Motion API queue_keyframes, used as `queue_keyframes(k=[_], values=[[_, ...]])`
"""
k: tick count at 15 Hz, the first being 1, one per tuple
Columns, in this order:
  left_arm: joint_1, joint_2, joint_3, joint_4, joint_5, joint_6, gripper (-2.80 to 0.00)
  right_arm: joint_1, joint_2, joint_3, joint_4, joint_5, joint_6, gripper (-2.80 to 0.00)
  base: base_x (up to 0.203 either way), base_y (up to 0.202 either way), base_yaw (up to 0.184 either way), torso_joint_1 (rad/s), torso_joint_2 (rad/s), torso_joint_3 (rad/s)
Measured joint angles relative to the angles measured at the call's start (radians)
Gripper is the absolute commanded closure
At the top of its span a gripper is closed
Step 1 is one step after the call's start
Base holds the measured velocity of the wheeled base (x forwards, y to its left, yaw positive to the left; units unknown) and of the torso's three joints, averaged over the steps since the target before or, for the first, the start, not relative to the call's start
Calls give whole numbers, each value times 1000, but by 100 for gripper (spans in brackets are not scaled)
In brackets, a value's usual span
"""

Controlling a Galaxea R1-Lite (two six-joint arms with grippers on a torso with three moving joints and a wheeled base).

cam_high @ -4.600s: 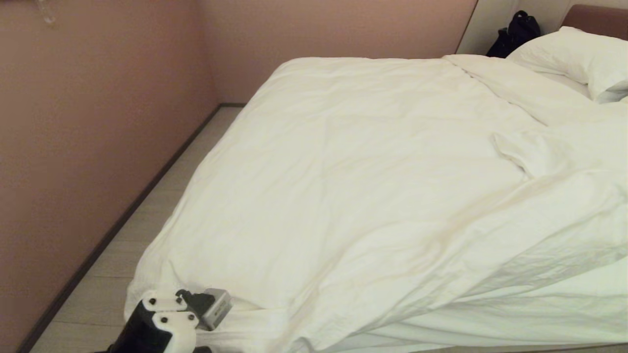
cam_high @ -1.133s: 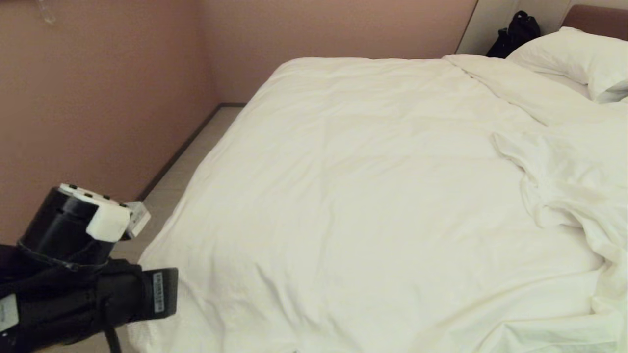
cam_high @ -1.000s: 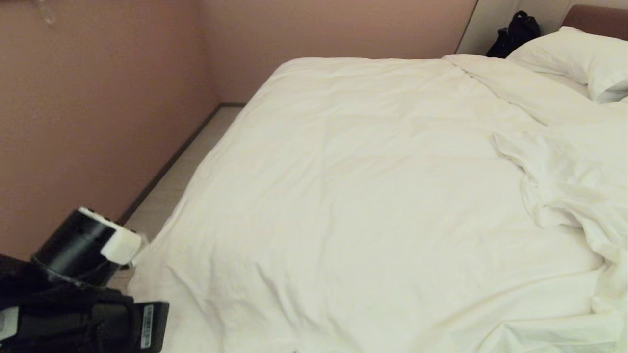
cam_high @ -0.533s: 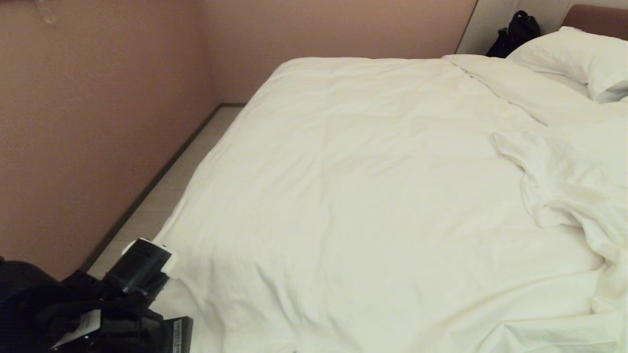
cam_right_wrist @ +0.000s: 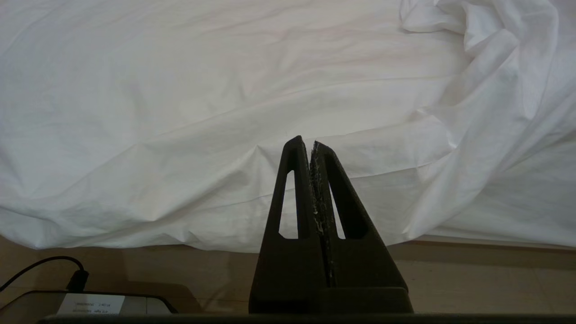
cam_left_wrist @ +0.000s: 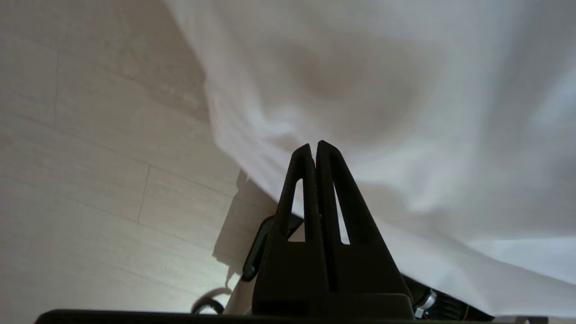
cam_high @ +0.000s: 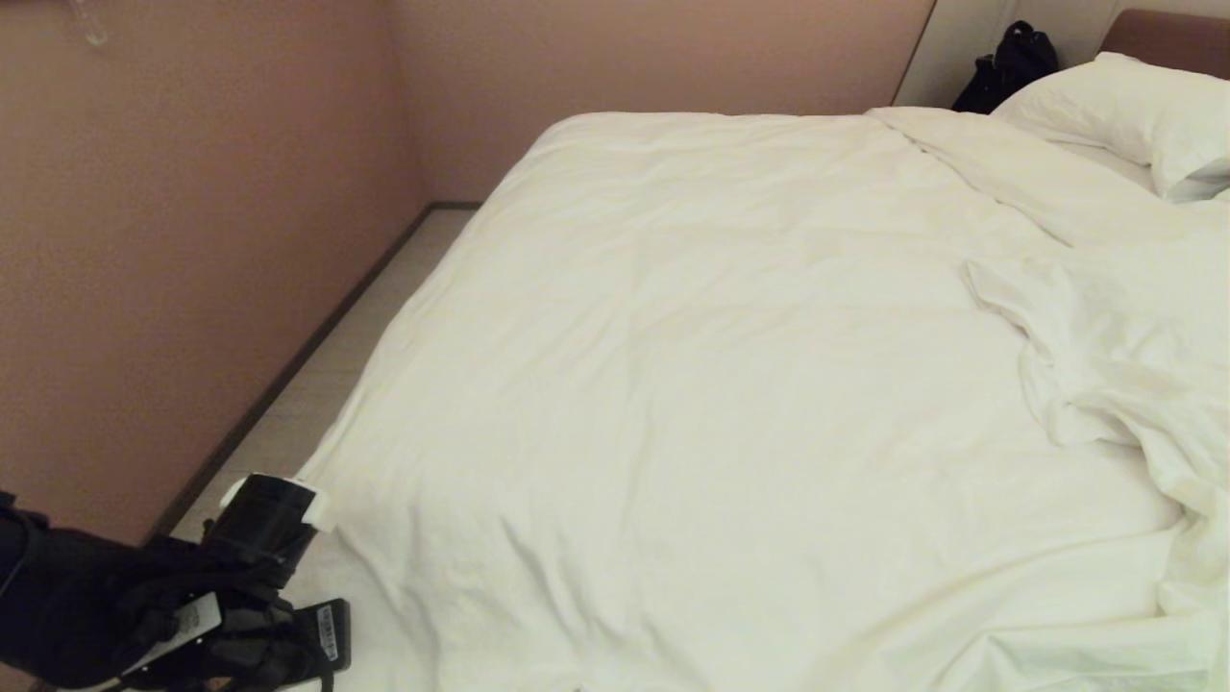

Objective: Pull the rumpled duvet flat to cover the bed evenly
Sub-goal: Flatten the corners of the folded blanket

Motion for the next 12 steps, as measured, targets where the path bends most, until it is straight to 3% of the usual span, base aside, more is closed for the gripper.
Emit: queue_keyframes(k=[5, 10, 12], values=[[39, 68, 85, -163, 2, -10, 0, -1, 0, 0, 0, 0, 0, 0, 0, 0, 0, 0, 0, 0], [40, 153, 170, -472, -6, -9, 0, 0, 0, 0, 0, 0, 0, 0, 0, 0, 0, 0, 0, 0], [40, 176, 193, -528, -12, -10, 0, -1, 0, 0, 0, 0, 0, 0, 0, 0, 0, 0, 0, 0]])
